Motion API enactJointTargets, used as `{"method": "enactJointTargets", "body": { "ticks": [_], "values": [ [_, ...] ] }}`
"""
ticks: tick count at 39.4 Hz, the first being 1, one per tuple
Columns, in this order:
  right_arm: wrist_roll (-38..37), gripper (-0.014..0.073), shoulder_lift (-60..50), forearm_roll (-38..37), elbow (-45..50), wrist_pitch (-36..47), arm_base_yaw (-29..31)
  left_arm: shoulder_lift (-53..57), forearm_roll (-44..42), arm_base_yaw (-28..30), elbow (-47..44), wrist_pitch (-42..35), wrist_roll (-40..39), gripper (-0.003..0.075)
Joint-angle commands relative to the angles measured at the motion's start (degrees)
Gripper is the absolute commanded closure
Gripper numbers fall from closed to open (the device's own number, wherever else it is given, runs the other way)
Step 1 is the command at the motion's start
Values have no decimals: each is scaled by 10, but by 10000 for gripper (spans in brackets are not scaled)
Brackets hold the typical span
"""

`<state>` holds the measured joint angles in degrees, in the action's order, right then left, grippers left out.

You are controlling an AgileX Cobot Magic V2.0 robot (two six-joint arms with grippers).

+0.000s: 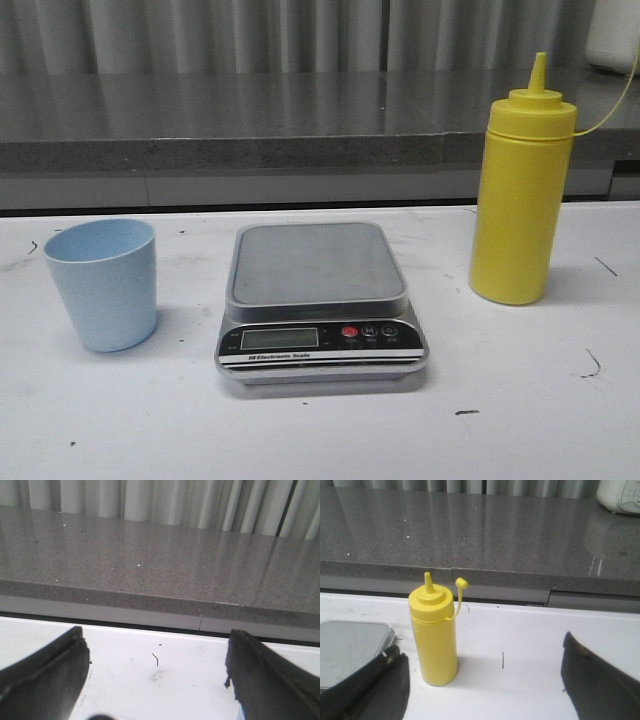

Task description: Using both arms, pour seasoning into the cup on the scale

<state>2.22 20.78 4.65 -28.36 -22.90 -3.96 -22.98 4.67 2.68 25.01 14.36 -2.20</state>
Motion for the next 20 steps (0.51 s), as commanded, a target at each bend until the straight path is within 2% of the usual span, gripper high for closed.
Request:
{"method": "enactJointTargets", "body": {
  "ticks": [1, 4, 8, 12, 15, 20],
  "values": [
    [2, -38, 9, 3, -19, 47, 3, -63, 7, -29, 55, -48, 1, 197],
    [2, -38, 9, 3, -19, 47, 3, -129, 7, -84, 103, -39, 10, 195],
    [2, -38, 9, 3, -19, 47, 3, -228, 7, -177, 156, -11, 74, 195],
    [2, -38, 9, 3, -19, 46, 3, -328, 7, -267, 209, 19, 80, 195],
    [2, -38, 9, 3, -19, 44, 3, -399, 7, -301, 256, 60, 79, 195],
    [2, -38, 9, 3, -19, 32, 3, -520, 7, -308, 337, 192, 79, 195]
  ]
}}
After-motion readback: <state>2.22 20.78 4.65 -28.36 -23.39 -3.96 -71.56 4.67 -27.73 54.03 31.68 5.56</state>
